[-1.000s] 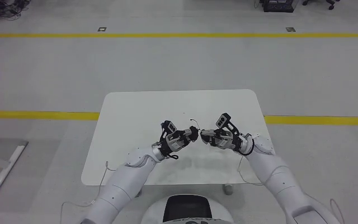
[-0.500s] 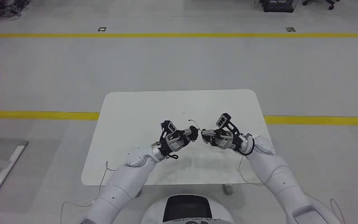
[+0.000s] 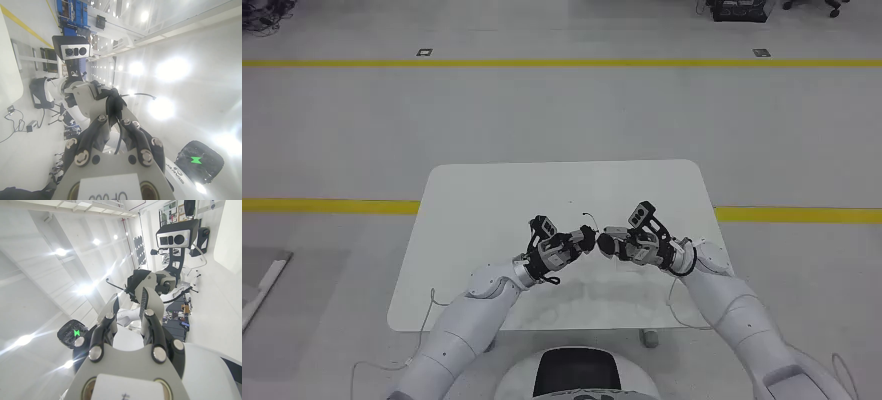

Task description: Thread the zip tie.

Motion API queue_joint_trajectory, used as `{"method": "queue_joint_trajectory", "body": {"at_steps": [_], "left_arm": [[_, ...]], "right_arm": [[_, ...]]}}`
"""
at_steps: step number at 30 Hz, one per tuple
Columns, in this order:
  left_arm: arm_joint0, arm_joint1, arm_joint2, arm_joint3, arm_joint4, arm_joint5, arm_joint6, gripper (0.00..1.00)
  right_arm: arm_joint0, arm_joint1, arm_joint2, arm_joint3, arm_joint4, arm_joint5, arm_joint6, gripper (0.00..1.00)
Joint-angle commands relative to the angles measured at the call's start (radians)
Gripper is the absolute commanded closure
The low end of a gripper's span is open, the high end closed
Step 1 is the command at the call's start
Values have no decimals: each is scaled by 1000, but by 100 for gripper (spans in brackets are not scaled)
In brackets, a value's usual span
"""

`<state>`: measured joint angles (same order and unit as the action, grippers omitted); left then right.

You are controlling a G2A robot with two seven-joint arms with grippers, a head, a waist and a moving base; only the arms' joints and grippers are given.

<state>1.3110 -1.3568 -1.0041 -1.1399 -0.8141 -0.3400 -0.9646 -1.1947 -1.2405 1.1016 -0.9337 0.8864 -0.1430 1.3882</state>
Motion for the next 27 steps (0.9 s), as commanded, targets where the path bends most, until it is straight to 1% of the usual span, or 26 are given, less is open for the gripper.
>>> {"method": "queue_joint_trajectory", "body": {"at_steps": [1,9,27], "left_arm": [[1,0,0,0,1,0,0,100],[4,-1,-3,0,2,0,0,100],[6,-3,-7,2,2,0,-2,100]], "right_arm": [[2,-1,-1,4,2,-1,0,85],[5,-3,-3,13,1,-3,2,100],[10,-7,0,27,-1,-1,-9,100]]}}
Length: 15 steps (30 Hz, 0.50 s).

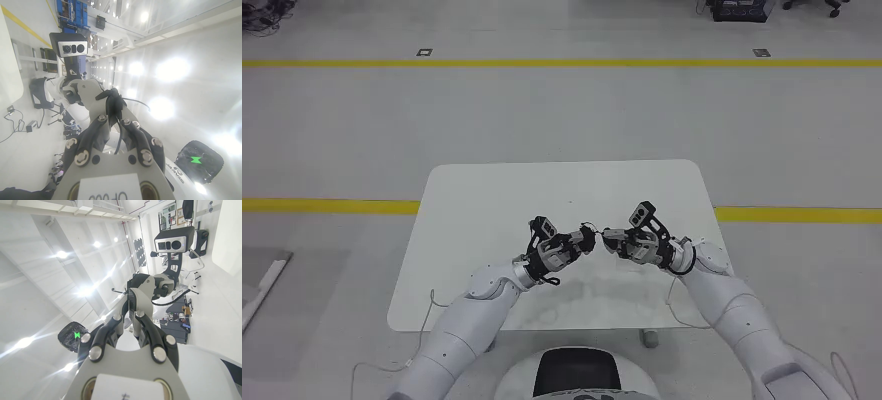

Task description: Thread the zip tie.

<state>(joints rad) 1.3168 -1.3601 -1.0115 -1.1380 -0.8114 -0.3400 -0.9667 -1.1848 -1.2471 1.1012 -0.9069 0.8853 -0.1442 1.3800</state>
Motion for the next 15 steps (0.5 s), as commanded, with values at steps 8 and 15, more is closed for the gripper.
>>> {"method": "queue_joint_trajectory", "body": {"at_steps": [8,15], "left_arm": [[-2,-1,-1,4,-1,0,-2,100],[0,-1,-4,6,-2,0,-2,100]], "right_arm": [[4,-1,2,10,1,4,-2,100],[5,-2,6,16,1,5,-2,100]]}}
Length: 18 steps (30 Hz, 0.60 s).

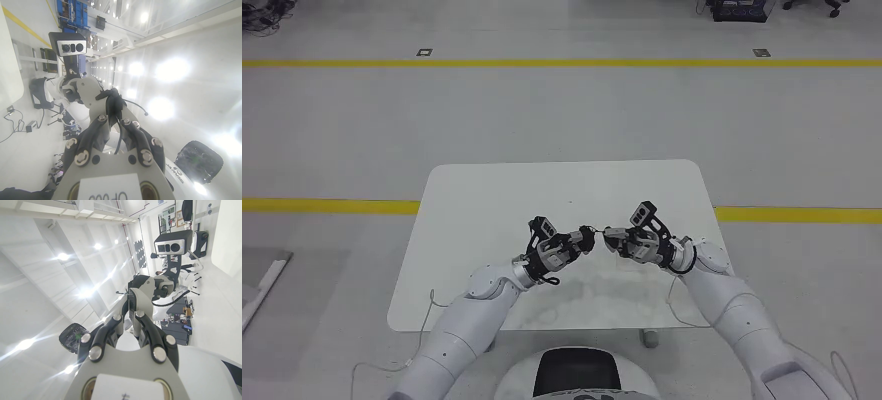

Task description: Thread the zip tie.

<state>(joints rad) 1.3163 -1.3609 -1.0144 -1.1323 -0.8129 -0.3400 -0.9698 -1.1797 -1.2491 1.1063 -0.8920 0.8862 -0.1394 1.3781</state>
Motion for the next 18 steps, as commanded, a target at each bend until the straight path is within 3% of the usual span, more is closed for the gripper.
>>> {"method": "queue_joint_trajectory", "body": {"at_steps": [1,18], "left_arm": [[1,0,-1,0,0,0,2,100],[2,1,-1,-1,2,0,3,100]], "right_arm": [[0,0,2,1,1,0,0,100],[-3,2,22,9,8,0,-6,100]]}}
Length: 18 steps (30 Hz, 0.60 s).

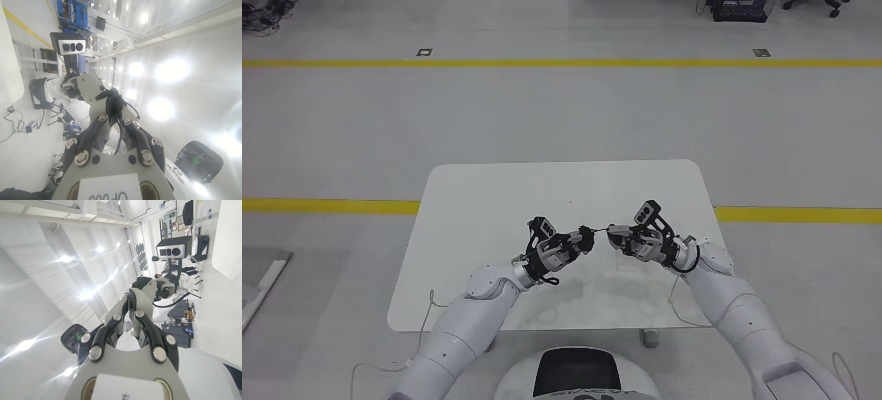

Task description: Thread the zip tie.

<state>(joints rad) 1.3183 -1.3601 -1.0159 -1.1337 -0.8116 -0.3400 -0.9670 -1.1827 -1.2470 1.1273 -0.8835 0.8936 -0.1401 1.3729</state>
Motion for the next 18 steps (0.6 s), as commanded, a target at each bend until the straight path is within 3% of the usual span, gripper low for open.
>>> {"method": "queue_joint_trajectory", "body": {"at_steps": [1,18], "left_arm": [[0,0,0,0,1,0,1,100],[-5,-1,6,3,1,0,2,100]], "right_arm": [[0,0,1,1,0,1,-1,100],[6,2,19,22,2,4,-7,100]]}}
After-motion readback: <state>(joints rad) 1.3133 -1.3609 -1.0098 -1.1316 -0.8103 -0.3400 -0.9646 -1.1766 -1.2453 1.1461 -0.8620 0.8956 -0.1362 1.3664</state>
